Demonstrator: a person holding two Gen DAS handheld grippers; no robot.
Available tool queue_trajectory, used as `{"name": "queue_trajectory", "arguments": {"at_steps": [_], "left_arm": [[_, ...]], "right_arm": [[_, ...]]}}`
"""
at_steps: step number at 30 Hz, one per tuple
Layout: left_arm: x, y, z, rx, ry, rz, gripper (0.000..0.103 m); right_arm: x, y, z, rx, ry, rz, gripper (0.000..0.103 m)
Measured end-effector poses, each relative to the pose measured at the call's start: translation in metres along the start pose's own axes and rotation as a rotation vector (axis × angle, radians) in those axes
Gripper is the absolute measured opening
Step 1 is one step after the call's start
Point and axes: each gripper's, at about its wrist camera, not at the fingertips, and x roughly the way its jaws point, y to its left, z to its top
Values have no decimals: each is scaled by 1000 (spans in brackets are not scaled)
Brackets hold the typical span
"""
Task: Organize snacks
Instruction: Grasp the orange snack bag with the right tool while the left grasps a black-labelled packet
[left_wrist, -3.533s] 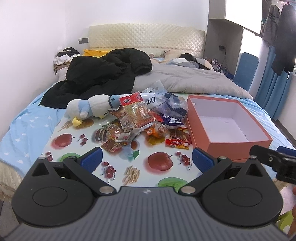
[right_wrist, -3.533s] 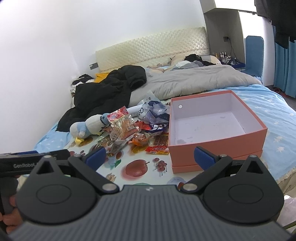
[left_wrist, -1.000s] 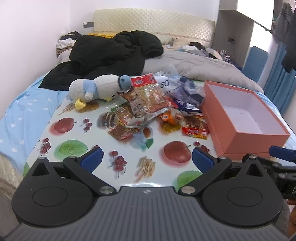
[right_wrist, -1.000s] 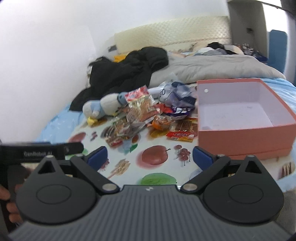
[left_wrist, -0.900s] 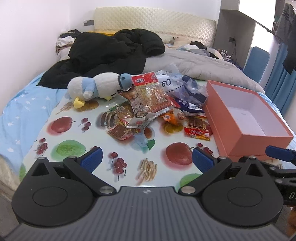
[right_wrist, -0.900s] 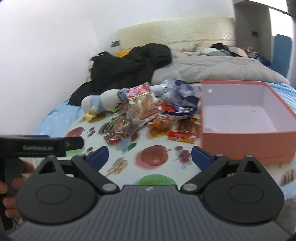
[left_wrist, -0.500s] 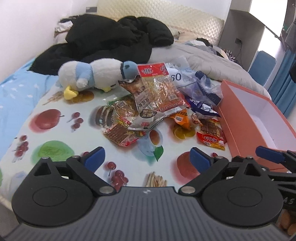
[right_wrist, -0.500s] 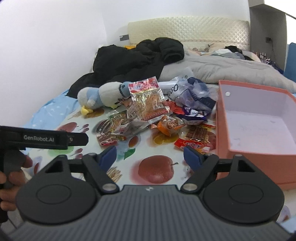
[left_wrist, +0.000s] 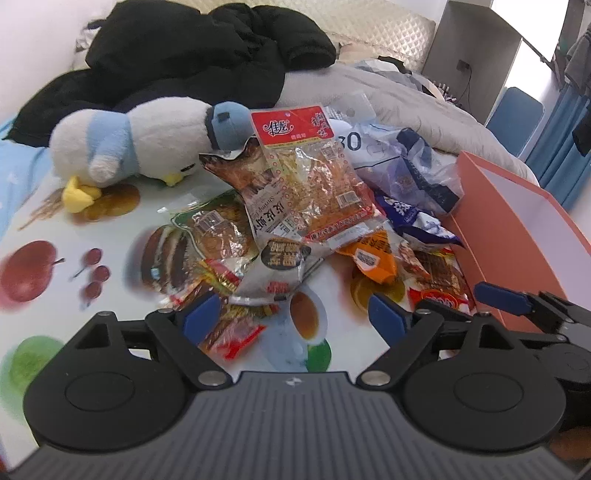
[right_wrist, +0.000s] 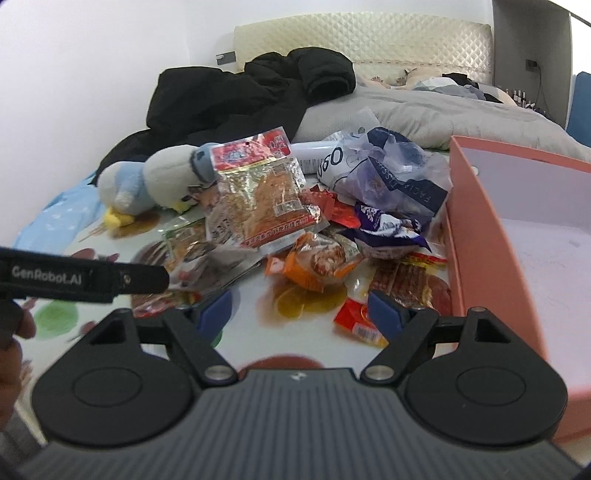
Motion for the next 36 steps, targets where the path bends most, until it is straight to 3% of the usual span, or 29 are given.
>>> {"name": "queue_trajectory", "arguments": {"at_steps": [6,11,23,27,28,29,36], "left_arm": [[37,22,16,-48,20,-44,75],[59,31,23,-73,33,-91,68],[84,32,25,-56,74,-127,58],[81,34,24,-66,77,-125,52],[80,33,24,-67,76,-123,51],[78,33,24,-70,75,-120,50],[53,26,19,-80,65,-98,48]], "right_arm": [[43,-5,8,25,18,45,82],[72,-8,10,43,30,-1,82],[101,-10,13,42,28,-24,83],[99,-9,14,46,42,-9,75],[98,-8,14,40,39,-7,70],[96,-7,15,32,37,-8,58],[78,-4,14,18,55,11,55]]}}
